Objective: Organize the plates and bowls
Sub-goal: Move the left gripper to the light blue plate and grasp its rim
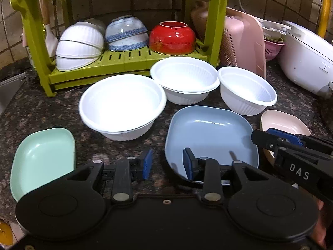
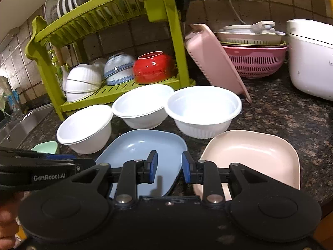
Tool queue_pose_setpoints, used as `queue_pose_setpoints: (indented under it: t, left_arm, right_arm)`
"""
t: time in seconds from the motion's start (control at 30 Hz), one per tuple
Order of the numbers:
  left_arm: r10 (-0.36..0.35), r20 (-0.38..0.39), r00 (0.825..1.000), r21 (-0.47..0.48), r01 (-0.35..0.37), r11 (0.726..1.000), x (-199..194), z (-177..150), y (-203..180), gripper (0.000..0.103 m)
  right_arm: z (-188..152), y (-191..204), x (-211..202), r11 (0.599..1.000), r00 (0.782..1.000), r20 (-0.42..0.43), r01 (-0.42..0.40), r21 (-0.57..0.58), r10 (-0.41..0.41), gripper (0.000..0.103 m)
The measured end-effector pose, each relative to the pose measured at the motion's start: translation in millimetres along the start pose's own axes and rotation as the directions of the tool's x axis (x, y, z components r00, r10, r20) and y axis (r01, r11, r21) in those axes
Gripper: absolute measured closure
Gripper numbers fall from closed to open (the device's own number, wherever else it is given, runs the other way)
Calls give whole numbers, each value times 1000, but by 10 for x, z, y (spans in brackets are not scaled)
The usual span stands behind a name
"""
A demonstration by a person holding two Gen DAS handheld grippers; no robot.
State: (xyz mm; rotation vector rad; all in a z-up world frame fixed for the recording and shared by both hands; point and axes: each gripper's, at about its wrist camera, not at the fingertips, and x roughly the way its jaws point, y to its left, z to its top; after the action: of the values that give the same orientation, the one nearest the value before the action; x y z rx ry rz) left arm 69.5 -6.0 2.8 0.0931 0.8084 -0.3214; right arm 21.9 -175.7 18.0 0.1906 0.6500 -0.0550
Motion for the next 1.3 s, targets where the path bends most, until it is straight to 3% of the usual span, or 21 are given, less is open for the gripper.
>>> queue_pose_setpoints:
  t: [0.43, 0.87, 1.3]
  left_arm:
    - [-9, -43, 999, 5, 10, 1000, 220, 30, -30, 60]
    - [-7, -78, 997, 1, 7, 1000, 349, 35, -47, 60]
    - [27, -86, 996, -30, -29, 999, 467, 49, -41, 60]
  right_arm:
    - [78, -42, 241, 999, 999, -1, 35, -3, -35, 75]
    - [136, -87, 530, 998, 995, -79, 57, 32, -54, 75]
    - [98, 24, 544, 999, 995, -91, 45, -7, -45, 73]
